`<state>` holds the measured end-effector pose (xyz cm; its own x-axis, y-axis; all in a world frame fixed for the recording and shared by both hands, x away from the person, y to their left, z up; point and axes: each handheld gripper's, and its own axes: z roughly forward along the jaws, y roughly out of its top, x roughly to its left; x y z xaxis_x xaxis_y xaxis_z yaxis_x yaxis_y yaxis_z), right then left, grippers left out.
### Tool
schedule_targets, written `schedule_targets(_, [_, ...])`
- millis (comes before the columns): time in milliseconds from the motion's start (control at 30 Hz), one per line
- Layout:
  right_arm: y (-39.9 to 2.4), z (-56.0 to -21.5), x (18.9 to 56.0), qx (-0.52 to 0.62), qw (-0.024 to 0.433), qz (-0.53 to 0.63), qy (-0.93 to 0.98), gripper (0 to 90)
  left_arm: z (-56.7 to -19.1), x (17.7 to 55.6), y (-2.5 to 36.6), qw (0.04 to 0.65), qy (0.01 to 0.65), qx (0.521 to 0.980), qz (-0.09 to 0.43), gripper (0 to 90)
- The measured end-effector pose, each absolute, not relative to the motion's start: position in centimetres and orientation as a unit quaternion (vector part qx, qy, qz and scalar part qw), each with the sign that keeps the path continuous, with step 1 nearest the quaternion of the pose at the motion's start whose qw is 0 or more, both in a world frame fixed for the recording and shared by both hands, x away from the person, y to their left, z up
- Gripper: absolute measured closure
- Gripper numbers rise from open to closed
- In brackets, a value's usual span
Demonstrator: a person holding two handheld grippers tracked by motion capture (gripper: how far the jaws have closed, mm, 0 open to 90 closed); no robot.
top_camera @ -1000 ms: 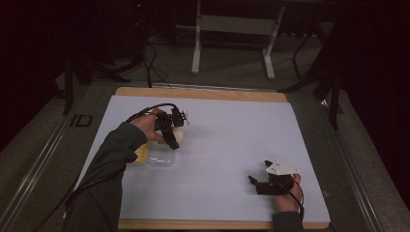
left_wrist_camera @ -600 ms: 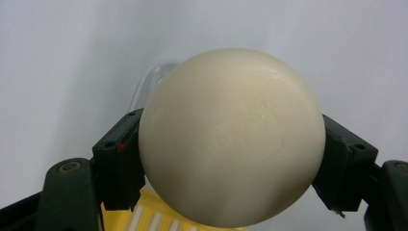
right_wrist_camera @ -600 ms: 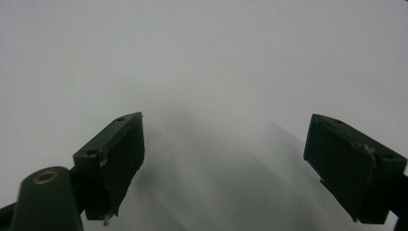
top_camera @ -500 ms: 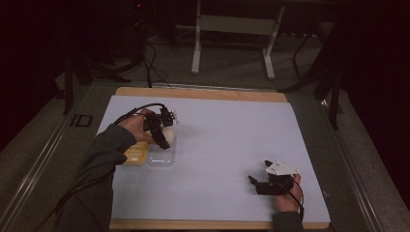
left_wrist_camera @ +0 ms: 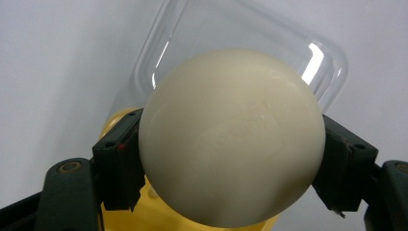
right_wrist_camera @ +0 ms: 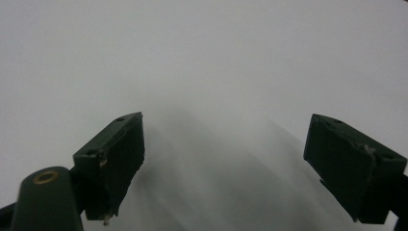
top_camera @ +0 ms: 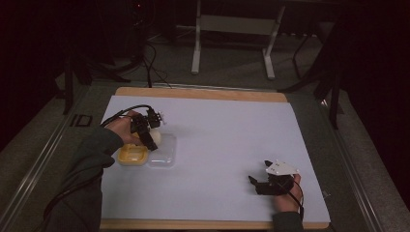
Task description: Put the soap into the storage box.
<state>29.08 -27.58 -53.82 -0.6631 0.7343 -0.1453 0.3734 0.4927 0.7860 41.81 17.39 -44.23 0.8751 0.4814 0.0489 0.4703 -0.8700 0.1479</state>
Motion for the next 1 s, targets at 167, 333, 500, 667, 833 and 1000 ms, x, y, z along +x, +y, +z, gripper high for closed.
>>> schedule_targets(167, [-27.6, -53.8, 29.1, 0.333, 0.240, 0.377, 0.830, 14.0, -44.3, 41.6, 18.1, 0.068, 0.253, 0.964, 0.045, 24.4])
schedule_targets(333, [-27.5, -53.8, 29.1, 0.333, 0.240, 0.377, 0.830, 14.0, -44.5, 41.6, 18.7, 0.061, 0.259, 0.963, 0.046, 24.4])
schedule_targets(500, [-27.5, -53.8, 29.0, 0.333, 0.240, 0.377, 0.831, 14.0, -44.7, 41.5, 19.1, 0.057, 0.263, 0.962, 0.044, 24.4])
schedule_targets(667, [-27.5, -53.8, 29.0, 0.331, 0.242, 0.375, 0.831, 14.0, -44.8, 41.4, 19.6, 0.052, 0.266, 0.961, 0.047, 24.4])
schedule_targets(833, [-27.5, -53.8, 29.0, 0.331, 0.242, 0.375, 0.832, 14.0, -45.1, 41.4, 19.9, 0.046, 0.270, 0.961, 0.047, 24.4])
schedule_targets(1000, [-27.5, -53.8, 29.0, 0.331, 0.243, 0.374, 0.832, 14.0, -45.5, 41.3, 20.3, 0.043, 0.273, 0.960, 0.047, 24.4])
